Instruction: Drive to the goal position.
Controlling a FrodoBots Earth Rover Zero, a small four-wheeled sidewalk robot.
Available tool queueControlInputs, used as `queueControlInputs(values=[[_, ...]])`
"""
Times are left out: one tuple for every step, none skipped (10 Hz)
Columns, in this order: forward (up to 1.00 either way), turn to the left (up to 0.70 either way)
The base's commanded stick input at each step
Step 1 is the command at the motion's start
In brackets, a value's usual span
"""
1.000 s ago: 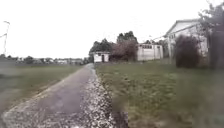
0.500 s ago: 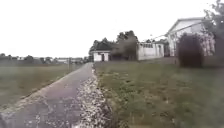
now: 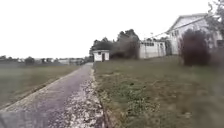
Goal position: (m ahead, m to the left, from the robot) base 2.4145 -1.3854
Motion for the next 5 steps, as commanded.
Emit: queueControlInputs(values=[[1.00,0.40],[1.00,0.40],[1.00,0.23],[1.00,0.07],[1.00,0.02]])
